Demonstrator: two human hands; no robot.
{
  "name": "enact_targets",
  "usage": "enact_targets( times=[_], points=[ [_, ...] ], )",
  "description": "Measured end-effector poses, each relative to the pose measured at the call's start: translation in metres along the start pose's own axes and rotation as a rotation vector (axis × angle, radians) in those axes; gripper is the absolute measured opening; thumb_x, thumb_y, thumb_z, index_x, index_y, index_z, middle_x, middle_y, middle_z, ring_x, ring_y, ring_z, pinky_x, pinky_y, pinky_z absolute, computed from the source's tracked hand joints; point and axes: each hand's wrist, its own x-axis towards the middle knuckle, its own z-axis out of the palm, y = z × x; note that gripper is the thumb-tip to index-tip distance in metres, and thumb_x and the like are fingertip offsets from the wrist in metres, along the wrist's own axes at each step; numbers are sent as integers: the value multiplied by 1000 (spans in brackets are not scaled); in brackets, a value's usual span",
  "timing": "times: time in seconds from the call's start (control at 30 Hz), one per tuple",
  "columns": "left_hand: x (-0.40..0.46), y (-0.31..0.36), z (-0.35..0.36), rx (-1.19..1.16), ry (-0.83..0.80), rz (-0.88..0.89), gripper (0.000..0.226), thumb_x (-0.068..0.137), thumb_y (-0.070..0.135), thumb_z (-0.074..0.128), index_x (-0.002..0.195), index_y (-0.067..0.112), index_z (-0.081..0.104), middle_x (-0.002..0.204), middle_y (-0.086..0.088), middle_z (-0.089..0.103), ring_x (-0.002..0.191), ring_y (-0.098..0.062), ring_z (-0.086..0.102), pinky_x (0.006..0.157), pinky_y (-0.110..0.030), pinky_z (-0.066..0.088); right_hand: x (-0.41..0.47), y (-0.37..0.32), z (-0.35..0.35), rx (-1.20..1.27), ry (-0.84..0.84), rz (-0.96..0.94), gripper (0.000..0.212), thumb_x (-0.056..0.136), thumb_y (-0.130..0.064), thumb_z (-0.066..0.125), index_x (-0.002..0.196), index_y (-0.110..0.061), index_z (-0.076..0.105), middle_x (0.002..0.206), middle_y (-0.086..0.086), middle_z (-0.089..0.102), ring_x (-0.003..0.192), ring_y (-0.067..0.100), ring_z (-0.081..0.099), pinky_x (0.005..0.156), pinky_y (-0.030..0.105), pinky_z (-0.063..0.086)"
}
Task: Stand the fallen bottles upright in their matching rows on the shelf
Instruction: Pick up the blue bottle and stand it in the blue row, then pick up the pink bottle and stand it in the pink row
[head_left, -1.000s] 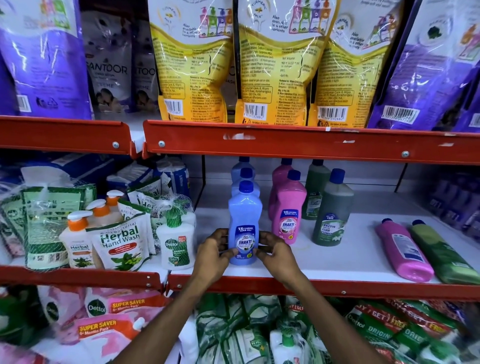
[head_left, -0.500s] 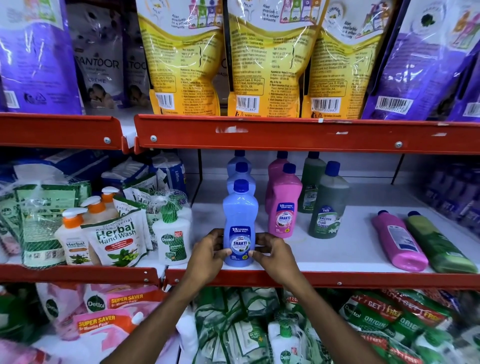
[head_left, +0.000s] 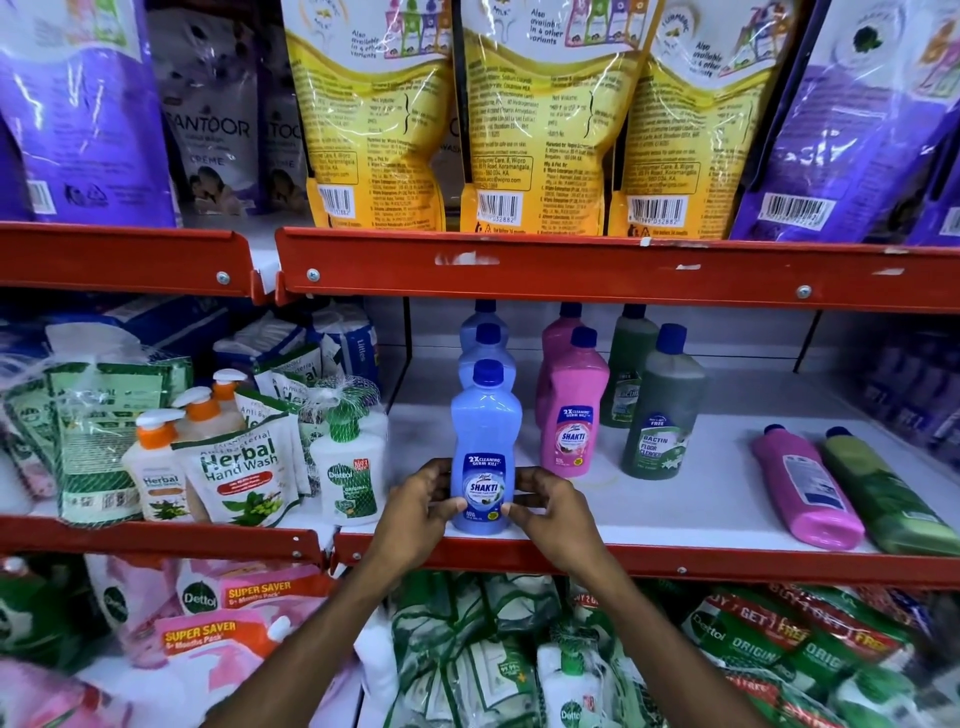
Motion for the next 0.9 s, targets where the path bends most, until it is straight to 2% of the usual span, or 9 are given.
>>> enact_targets(
  times=[0.13,0.2,0.27,0.33,0.47,0.67,0.77,0.83,0.9],
  points=[
    [-8,6,1,-66,50,-26,52,86,4,67,134,19,53,128,7,66,120,-9,62,103,-38,53,-2,-1,-3,19,-10,2,36,82,-11,73,117,-16,66,110,-8,72,97,1,67,75,8,53],
    [-19,15,3,-24,273,-12,51,87,7,67,134,22,54,132,6,60,119,-14,60,98,-37,55,-6,2,-11,43,19,13,39,82,-10,72,119,-19,64,114,-11,70,101,2,66,80,13,55],
    [-33,30,6,143,544,215,33,85,4,61,115,18,65,114,4,63,103,-14,63,88,-34,56,-13,4,-24,71,79,2,38,84,-8,69,119,-21,63,115,-12,68,101,2,65,75,12,55],
    [-39,49,17,258,656,485,20,80,-3,59,93,8,70,96,-2,64,92,-14,62,81,-29,52,-21,7,-43,75,180,-38,33,84,-5,66,113,-21,66,107,-9,70,92,3,67,67,11,53],
    [-30,83,68,281,515,690,15,79,-6,61,86,3,71,88,-9,65,88,-16,61,85,-22,48,-36,15,-101,9,435,-72,26,84,-2,62,97,-23,69,95,-7,73,74,7,66,59,11,49],
    [12,125,175,104,159,447,27,82,6,64,106,18,67,98,11,59,82,11,53,77,-2,39,-46,48,-215,-130,713,129,31,86,-3,55,115,-12,65,104,8,71,87,22,64,67,10,43],
    [45,137,241,40,-20,208,27,85,12,62,111,14,67,100,5,69,78,-5,63,75,-16,50,-46,65,-257,-212,659,325,29,90,-9,53,117,-3,60,106,23,70,95,37,65,69,25,36],
    [70,145,282,39,-117,69,22,86,11,62,106,6,69,107,-10,73,88,-24,70,85,-28,55,-45,70,-273,-260,580,399,12,90,-10,51,93,-1,59,100,32,68,90,44,65,67,33,40],
    [92,152,315,66,-236,-46,21,82,14,58,88,-3,69,105,-28,72,95,-38,71,85,-41,57,-42,74,-282,-306,480,443,16,90,-10,48,79,-2,55,95,34,67,88,45,65,67,34,40]
  ],
)
